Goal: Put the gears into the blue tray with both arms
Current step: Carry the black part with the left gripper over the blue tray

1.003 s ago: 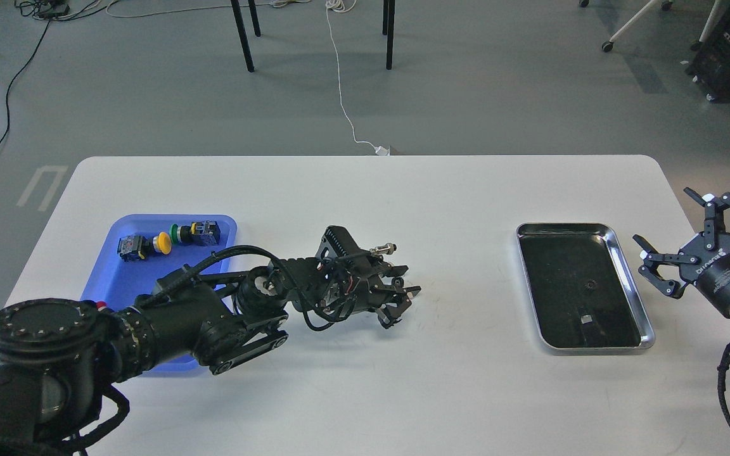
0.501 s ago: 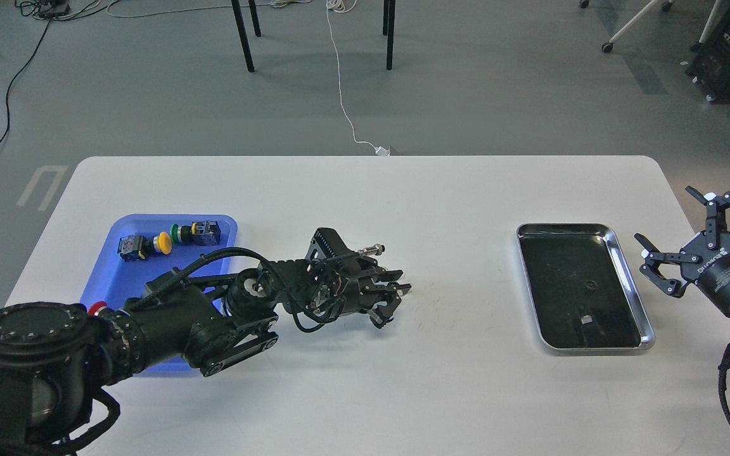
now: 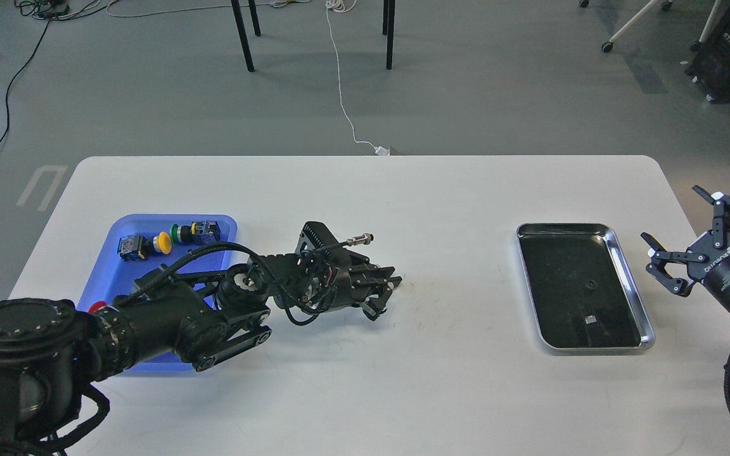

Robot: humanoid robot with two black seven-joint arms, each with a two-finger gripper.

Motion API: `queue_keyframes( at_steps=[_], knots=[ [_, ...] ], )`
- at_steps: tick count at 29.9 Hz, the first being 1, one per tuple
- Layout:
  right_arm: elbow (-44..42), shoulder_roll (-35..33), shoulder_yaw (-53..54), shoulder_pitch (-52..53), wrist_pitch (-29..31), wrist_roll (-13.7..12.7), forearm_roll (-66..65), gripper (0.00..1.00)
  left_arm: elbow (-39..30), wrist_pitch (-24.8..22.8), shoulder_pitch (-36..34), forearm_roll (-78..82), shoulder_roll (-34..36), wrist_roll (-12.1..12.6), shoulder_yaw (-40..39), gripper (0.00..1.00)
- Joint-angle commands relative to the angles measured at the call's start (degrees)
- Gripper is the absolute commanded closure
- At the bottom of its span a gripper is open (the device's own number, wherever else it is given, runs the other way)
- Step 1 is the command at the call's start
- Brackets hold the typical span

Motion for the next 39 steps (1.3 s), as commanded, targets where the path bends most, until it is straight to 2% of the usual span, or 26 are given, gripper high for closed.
queue_keyframes(
  at_steps=[1,11,19,21,22,24,25,39],
  knots=[
    [0.0,0.1,0.4,0.0,0.0,0.0,-0.1,0.01,-1.8,0.1,-0.9,-0.4,1.3,0.0,-0.1,0.88],
    [0.0,0.1,0.5,0.0,0.0,0.0,-0.1,0.01,-4.4,0.2,-1.0,-0.5,4.2,0.2,-0.2,0.88],
    [0.1,0.2,0.5,0.0,0.0,0.0,-0.1,0.01,-3.5,0.4,-1.0,-0.5,4.6,0.7,0.0,0.76],
    [0.0,0.1,0.5,0.0,0.0,0.0,-0.1,0.01,-3.1,0.5,-1.0,-0.5,4.8,0.9,-0.2,0.69],
    [0.0,0.1,0.5,0.0,0.0,0.0,-0.1,0.01,-2.6,0.6,-1.0,-0.5,4.8,1.0,-0.3,0.63],
    [0.1,0.2,0.5,0.0,0.0,0.0,-0.1,0.01,-1.6,0.6,-1.0,-0.5,4.9,1.1,-0.4,0.42],
    [0.1,0.2,0.5,0.0,0.0,0.0,-0.1,0.01,-1.0,0.6,-1.0,-0.5,4.8,1.1,-0.4,0.39],
    [0.1,0.4,0.4,0.0,0.0,0.0,-0.2,0.01,4.2,0.6,-0.2,-0.5,3.4,1.1,0.0,0.40]
  ],
)
